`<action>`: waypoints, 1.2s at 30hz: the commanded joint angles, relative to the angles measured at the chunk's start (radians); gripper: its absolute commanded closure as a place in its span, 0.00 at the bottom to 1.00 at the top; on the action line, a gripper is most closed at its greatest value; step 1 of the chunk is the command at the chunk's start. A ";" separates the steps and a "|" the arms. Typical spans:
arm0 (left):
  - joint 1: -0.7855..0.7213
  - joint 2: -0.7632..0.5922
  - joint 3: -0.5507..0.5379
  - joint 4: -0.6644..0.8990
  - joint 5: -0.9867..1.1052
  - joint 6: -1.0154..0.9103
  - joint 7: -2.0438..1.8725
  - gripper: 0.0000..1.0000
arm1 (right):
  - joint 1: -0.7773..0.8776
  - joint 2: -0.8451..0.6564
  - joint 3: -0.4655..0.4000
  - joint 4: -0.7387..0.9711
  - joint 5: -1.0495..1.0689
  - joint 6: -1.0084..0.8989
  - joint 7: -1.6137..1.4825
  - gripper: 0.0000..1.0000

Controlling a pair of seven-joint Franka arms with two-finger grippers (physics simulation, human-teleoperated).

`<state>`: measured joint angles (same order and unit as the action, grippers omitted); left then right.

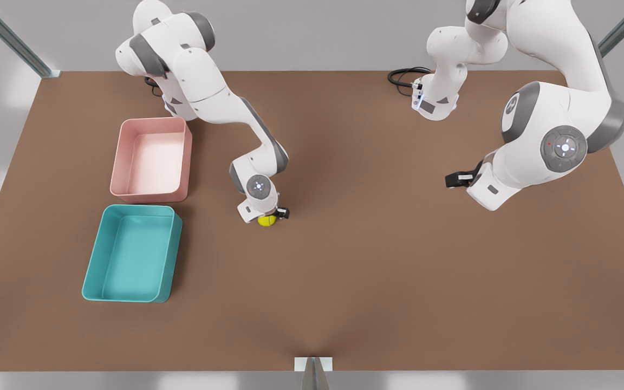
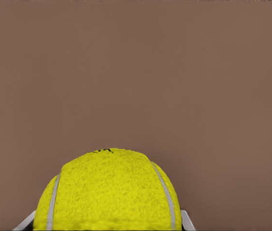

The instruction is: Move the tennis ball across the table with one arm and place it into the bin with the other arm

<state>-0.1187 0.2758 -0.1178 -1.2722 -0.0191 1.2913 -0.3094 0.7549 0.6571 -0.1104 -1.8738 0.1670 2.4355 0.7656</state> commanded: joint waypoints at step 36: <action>0.005 0.000 0.000 0.000 0.002 0.000 -0.037 0.00 | -0.008 0.015 -0.057 -0.002 -0.004 0.152 0.061 0.00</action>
<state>-0.1135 0.2773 -0.1178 -1.2721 -0.0175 1.2935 -0.3421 0.7468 0.6744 -0.1674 -1.8731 0.1622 2.5825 0.8334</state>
